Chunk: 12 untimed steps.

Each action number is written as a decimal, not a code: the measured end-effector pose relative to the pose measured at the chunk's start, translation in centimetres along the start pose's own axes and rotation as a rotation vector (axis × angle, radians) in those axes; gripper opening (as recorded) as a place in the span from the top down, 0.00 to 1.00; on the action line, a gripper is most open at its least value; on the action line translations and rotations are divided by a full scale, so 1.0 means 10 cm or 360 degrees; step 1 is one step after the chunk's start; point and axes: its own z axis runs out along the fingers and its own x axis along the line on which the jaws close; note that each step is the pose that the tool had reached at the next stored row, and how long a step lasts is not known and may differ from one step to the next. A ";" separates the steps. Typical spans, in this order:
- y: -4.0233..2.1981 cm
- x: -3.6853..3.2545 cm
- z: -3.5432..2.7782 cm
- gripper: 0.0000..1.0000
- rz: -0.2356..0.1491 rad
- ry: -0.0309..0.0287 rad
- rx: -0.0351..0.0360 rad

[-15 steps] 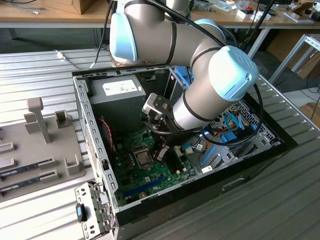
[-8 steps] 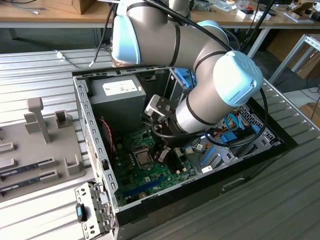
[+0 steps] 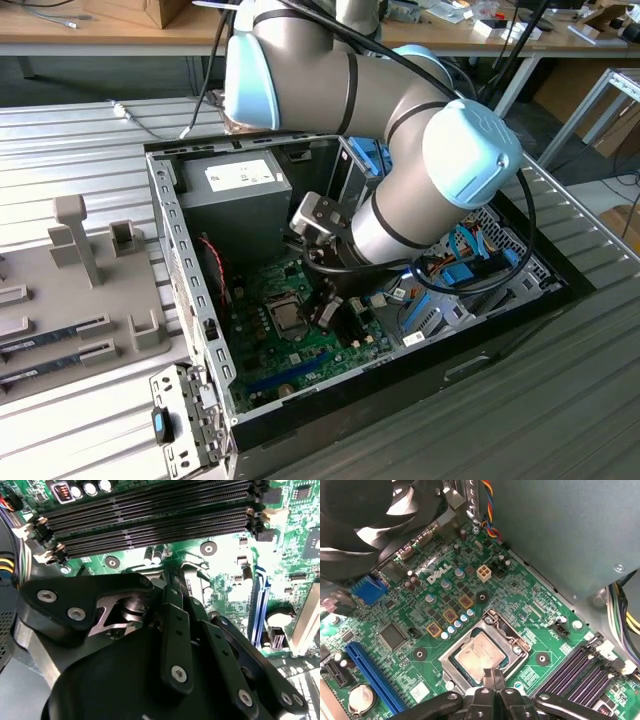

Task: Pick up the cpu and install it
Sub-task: 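Install the first cpu locking lever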

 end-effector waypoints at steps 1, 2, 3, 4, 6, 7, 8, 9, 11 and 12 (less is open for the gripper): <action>-0.005 -0.005 -0.001 0.89 0.0000 -0.00003 0.0000; -0.016 -0.017 -0.003 0.89 0.0000 -0.00005 0.0000; -0.022 -0.023 -0.005 0.89 0.0000 -0.00004 0.0000; -0.028 -0.028 -0.008 0.89 0.0000 -0.00003 0.0000; -0.044 -0.043 -0.011 0.89 0.0000 -0.00006 -0.0001; -0.052 -0.048 -0.001 0.89 0.0000 -0.00007 -0.0002; -0.056 -0.049 0.009 0.89 -0.0001 -0.00024 -0.0004; -0.058 -0.049 0.018 0.89 -0.0002 -0.00053 -0.0008; -0.062 -0.051 0.034 0.89 -0.0007 -0.00213 -0.0023; -0.063 -0.050 0.037 0.89 -0.0008 -0.00274 -0.0029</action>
